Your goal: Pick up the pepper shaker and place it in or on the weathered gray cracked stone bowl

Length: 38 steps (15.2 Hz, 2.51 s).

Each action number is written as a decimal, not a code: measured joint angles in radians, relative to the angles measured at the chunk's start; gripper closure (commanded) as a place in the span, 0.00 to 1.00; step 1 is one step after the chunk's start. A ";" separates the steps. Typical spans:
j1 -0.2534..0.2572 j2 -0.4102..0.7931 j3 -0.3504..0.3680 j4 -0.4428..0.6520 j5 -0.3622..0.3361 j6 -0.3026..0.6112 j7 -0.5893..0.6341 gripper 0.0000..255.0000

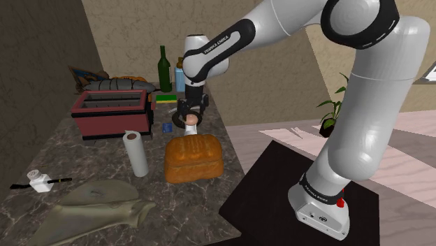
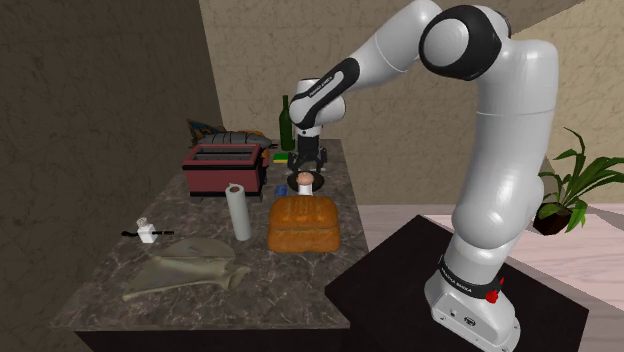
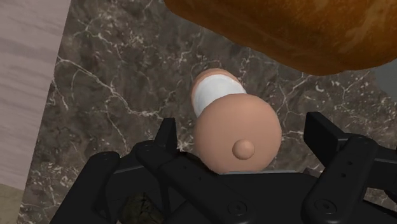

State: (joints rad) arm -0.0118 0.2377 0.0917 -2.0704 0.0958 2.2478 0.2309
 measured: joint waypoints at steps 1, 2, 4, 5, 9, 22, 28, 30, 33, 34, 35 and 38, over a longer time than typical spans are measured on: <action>0.000 0.007 0.000 -0.002 0.000 0.009 0.000 0.00; 0.002 0.013 0.001 -0.007 0.000 0.020 0.002 0.00; 0.004 0.029 0.002 -0.015 0.000 0.045 0.002 0.00; 0.004 0.033 0.002 -0.017 0.000 0.050 0.002 0.00; 0.004 0.036 0.002 -0.017 0.000 0.054 0.002 0.00; 0.004 0.032 0.002 -0.016 0.000 0.049 0.002 1.00; 0.002 -0.012 0.002 0.006 0.000 -0.017 0.005 1.00; 0.003 -0.027 0.002 0.015 0.000 -0.041 0.009 1.00; 0.001 -0.052 0.002 0.024 0.001 -0.075 0.010 1.00; 0.001 -0.057 0.002 0.030 0.000 -0.085 0.011 1.00; 0.002 -0.063 0.002 0.036 0.000 -0.097 0.013 1.00; 0.001 -0.084 0.002 0.055 0.000 -0.138 0.015 1.00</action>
State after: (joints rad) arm -0.0112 0.1532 0.0937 -2.0156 0.0961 2.1100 0.2456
